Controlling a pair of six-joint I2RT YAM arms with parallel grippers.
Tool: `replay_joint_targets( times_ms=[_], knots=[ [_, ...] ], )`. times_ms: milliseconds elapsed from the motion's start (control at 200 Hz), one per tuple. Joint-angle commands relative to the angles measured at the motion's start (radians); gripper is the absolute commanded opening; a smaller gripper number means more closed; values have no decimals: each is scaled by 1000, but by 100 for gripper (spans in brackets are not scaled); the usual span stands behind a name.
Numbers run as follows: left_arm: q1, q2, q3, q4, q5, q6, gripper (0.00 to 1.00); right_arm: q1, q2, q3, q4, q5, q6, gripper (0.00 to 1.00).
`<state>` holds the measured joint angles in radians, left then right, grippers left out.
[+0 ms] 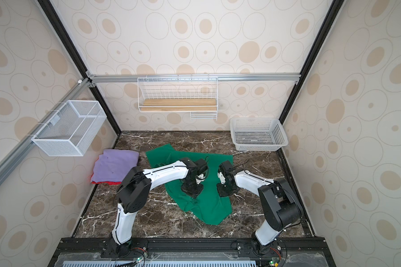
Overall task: Fold and stack t-shirts
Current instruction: Smooth out the T-shirt at the center of the board.
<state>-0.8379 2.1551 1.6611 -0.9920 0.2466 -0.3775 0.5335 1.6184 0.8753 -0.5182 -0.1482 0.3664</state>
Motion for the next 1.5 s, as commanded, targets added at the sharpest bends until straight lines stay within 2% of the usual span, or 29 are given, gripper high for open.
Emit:
replay_joint_targets(
  times_ms=[0, 35, 90, 190, 336, 491, 576, 761, 816, 841, 906, 1002, 1142, 1497],
  knots=[
    [-5, 46, 125, -10, -126, 33, 50, 8, 35, -21, -14, 18, 5, 8],
    [-4, 55, 132, -15, -155, 22, 61, 8, 38, -20, -14, 21, 3, 9],
    [-4, 32, 100, -13, -186, 0, 67, 6, 42, -20, -16, 25, -2, 9],
    [-3, -116, -36, 50, -240, -57, 76, 7, 47, -24, -8, 29, -3, 9],
    [-1, -284, -153, 70, -255, -121, 80, 7, 71, -15, -3, 15, -9, 8],
    [1, -311, -210, 54, -308, -157, 80, 8, 105, -8, -4, -1, -12, 7],
    [19, -300, -241, 94, -276, -162, 79, 9, 110, -9, -4, -1, -13, 7],
    [54, -216, -254, 153, -211, -163, 67, 9, 118, -4, -6, -4, -17, 7],
    [65, -195, -251, 162, -209, -163, 58, 9, 128, -2, -4, -3, -17, 7],
    [69, -186, -250, 163, -212, -164, 47, 9, 130, -2, -5, -3, -17, 7],
    [80, -179, -254, 164, -216, -165, 0, 8, 140, 1, -5, -6, -18, 7],
    [81, -219, -277, 158, -239, -168, 0, 9, 156, 11, -16, -4, -17, 6],
    [78, -361, -308, 96, -284, -165, 0, 14, 167, 16, -18, -7, -20, 5],
    [23, -758, -319, -285, -335, -145, 0, 23, 155, 14, -22, -3, -20, 5]
  ],
)
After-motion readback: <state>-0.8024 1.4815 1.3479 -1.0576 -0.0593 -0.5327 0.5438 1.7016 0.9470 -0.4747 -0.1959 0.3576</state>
